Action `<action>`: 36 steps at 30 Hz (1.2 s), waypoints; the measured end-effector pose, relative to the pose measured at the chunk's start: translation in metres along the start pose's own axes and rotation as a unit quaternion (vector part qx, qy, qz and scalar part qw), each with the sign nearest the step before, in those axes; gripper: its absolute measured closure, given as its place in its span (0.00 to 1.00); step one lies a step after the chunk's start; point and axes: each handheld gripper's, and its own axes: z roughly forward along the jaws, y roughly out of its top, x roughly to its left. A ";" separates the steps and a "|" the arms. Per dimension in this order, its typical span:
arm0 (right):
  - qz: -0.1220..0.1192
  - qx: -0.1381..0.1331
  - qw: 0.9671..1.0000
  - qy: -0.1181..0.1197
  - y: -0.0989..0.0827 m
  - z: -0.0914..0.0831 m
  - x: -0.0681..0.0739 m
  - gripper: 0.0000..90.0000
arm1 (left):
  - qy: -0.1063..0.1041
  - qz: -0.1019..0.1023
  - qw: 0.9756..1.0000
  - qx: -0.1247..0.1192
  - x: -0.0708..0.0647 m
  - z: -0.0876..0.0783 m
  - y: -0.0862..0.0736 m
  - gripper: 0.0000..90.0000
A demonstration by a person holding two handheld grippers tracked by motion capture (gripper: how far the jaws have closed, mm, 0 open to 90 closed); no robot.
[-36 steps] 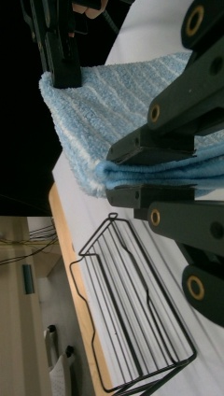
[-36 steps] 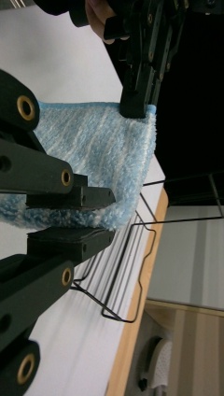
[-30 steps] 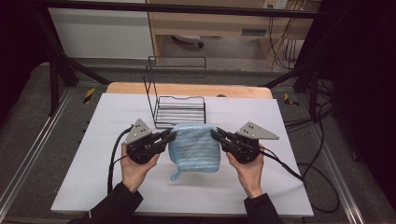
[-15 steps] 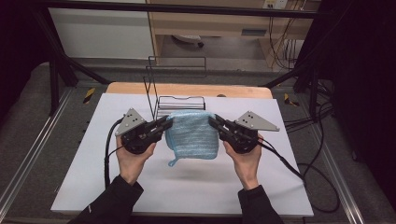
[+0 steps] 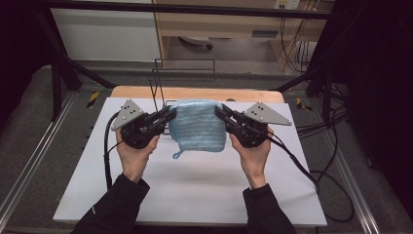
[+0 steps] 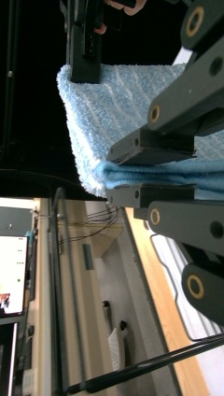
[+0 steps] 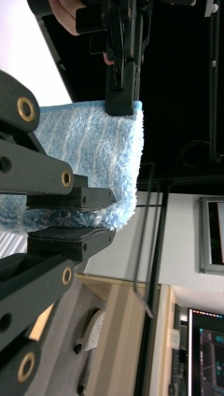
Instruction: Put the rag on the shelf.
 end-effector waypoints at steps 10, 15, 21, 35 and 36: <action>-0.008 -0.024 1.000 -0.006 0.022 0.012 0.000 0.91 | 0.007 -0.005 1.000 -0.027 0.009 0.001 0.021 0.88; -0.015 -0.034 0.999 -0.007 0.032 0.017 0.000 0.91 | 0.011 -0.005 0.999 -0.039 0.013 0.001 0.032 0.88; -0.021 -0.045 0.999 -0.009 0.043 0.022 0.000 0.91 | 0.013 -0.005 0.999 -0.051 0.018 0.001 0.044 0.88; -0.024 -0.073 0.997 -0.018 0.078 0.037 0.000 0.91 | 0.025 0.002 0.996 -0.080 0.027 0.002 0.077 0.88; -0.026 -0.074 0.997 -0.018 0.080 0.039 0.000 0.91 | 0.027 0.004 0.996 -0.080 0.028 0.002 0.079 0.88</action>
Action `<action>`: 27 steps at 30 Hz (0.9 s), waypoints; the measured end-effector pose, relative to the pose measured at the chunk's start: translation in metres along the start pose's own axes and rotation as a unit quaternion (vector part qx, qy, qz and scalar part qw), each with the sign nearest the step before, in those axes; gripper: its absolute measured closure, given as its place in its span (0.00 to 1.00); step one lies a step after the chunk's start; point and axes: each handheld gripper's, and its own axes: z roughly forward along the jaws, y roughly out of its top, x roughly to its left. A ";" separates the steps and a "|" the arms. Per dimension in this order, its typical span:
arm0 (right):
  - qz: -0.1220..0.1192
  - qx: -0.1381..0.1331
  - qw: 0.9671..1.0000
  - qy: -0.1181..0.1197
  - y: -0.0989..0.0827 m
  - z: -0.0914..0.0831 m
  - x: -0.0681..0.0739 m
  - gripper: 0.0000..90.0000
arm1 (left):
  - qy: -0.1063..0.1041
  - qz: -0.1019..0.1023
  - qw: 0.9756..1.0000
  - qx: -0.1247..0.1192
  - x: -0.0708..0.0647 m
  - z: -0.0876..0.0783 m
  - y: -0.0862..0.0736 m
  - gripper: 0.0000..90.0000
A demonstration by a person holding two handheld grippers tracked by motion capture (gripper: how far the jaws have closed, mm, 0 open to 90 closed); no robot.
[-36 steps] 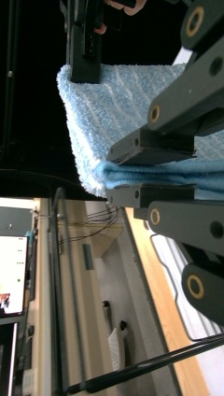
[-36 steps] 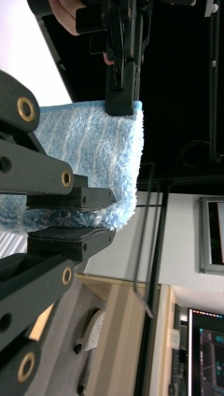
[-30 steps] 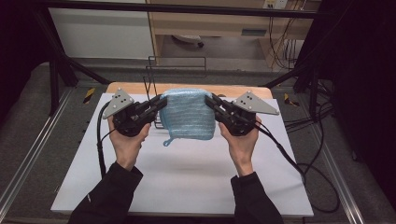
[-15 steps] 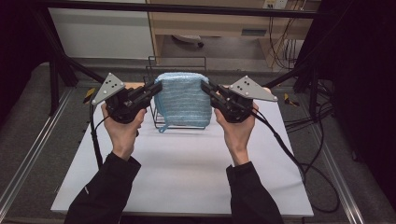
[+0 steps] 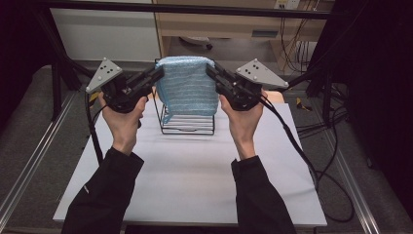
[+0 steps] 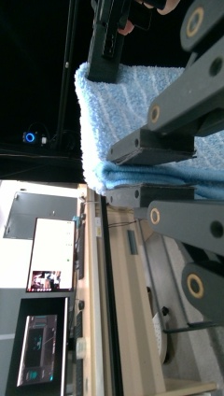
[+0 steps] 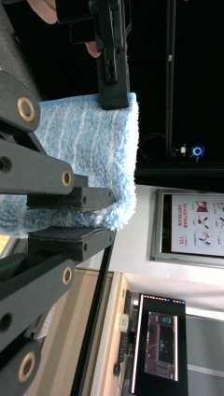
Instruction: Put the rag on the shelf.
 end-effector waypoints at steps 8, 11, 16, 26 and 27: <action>-0.003 -0.008 1.000 -0.001 0.012 0.012 -0.003 0.91 | 0.003 0.003 1.000 -0.012 0.007 0.006 0.018 0.88; -0.007 -0.012 1.000 -0.004 0.017 0.016 -0.006 0.91 | 0.004 0.004 1.000 -0.015 0.009 0.009 0.023 0.88; -0.003 -0.015 1.000 -0.006 0.024 0.024 -0.011 0.91 | 0.009 0.007 1.000 -0.014 0.013 0.016 0.031 0.88; -0.006 -0.023 1.000 -0.015 0.034 0.038 -0.019 0.91 | 0.016 0.008 1.000 -0.016 0.022 0.032 0.046 0.88; -0.006 -0.022 1.000 -0.015 0.035 0.040 -0.020 0.91 | 0.016 0.007 1.000 -0.016 0.023 0.033 0.047 0.88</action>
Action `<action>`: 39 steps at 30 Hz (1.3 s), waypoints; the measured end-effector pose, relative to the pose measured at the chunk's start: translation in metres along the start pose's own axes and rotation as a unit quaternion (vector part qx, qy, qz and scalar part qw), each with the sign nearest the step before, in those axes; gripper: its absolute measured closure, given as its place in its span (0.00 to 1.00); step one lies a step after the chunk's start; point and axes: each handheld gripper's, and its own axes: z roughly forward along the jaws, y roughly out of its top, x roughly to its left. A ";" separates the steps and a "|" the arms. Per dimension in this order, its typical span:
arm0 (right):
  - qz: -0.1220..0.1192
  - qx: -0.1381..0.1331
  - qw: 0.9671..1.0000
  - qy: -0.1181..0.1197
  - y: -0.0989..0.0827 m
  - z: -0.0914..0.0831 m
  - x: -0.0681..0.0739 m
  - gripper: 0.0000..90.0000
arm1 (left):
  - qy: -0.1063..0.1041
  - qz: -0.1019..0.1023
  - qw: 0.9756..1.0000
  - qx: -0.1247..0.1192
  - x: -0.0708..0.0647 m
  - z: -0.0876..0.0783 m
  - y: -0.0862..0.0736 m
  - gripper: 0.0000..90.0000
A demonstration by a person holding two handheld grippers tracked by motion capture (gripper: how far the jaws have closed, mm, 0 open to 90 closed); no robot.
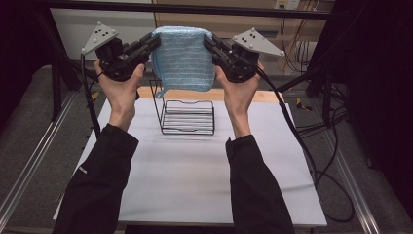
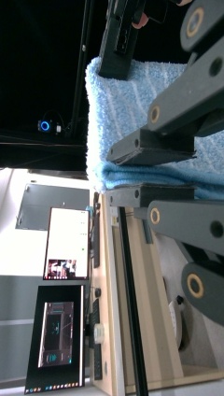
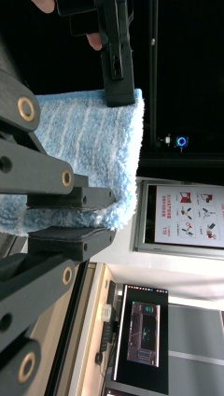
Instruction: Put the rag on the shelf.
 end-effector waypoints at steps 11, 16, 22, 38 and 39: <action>0.011 -0.007 1.000 -0.008 0.002 0.014 -0.012 0.91 | 0.001 -0.004 1.000 -0.007 0.009 0.018 0.007 0.88; 0.013 -0.012 1.000 -0.014 0.004 0.021 -0.017 0.91 | 0.012 0.004 1.000 -0.002 0.011 0.029 0.012 0.88; 0.015 -0.017 1.000 -0.022 0.002 0.027 -0.022 0.91 | 0.016 0.004 1.000 0.000 0.016 0.041 0.014 0.88; 0.006 -0.007 0.999 -0.040 -0.005 0.047 -0.034 0.91 | 0.019 0.008 1.000 0.006 0.033 0.063 0.003 0.88; 0.007 -0.002 0.999 -0.039 -0.007 0.049 -0.035 0.91 | 0.020 0.009 1.000 0.009 0.034 0.063 0.002 0.88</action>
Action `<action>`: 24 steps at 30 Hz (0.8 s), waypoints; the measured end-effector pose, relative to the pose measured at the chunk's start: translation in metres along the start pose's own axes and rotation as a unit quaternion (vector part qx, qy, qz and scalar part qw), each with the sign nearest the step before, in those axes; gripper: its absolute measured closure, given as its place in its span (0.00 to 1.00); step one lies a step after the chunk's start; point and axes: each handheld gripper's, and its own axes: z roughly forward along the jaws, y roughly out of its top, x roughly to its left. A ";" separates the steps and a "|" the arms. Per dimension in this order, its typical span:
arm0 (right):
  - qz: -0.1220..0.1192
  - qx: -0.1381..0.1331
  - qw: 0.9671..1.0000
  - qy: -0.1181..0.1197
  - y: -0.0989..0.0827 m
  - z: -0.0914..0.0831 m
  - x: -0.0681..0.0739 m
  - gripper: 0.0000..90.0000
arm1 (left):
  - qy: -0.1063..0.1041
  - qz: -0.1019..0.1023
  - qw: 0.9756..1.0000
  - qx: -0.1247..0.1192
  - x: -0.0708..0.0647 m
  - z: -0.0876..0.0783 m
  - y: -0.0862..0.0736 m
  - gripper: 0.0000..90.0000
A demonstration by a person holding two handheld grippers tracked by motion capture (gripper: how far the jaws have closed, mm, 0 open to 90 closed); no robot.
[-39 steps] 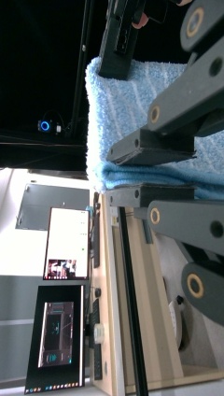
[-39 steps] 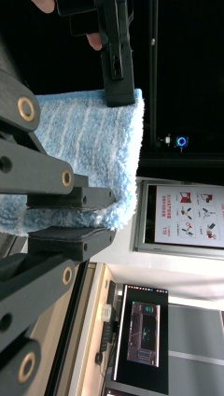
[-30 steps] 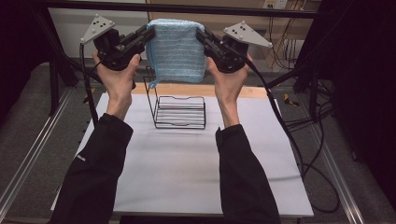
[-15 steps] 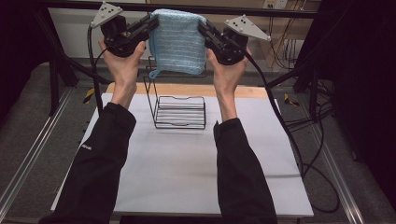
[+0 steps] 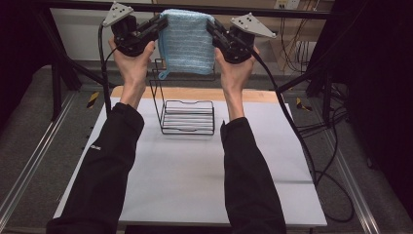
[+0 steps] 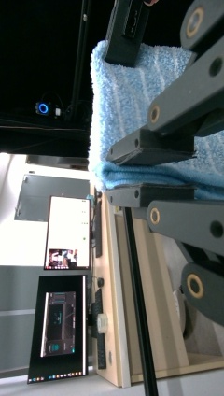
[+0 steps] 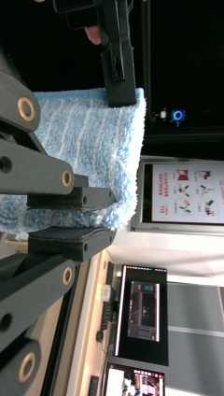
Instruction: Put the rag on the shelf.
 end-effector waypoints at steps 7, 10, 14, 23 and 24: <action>-0.009 0.016 1.000 0.003 -0.014 0.012 0.000 0.90 | 0.005 -0.001 1.000 0.009 0.011 0.000 -0.016 0.88; -0.013 0.023 1.000 0.007 -0.020 0.016 0.002 0.90 | 0.007 -0.002 1.000 0.013 0.015 -0.003 -0.023 0.88; -0.008 0.030 0.999 0.014 -0.029 0.019 0.003 0.90 | 0.009 -0.001 1.000 0.023 0.020 -0.005 -0.032 0.88; -0.008 0.051 0.998 0.030 -0.048 0.018 0.005 0.91 | 0.004 0.001 0.999 0.038 0.023 -0.012 -0.052 0.88; -0.010 0.054 0.998 0.031 -0.050 0.017 0.005 0.91 | 0.004 0.000 0.999 0.039 0.023 -0.013 -0.054 0.88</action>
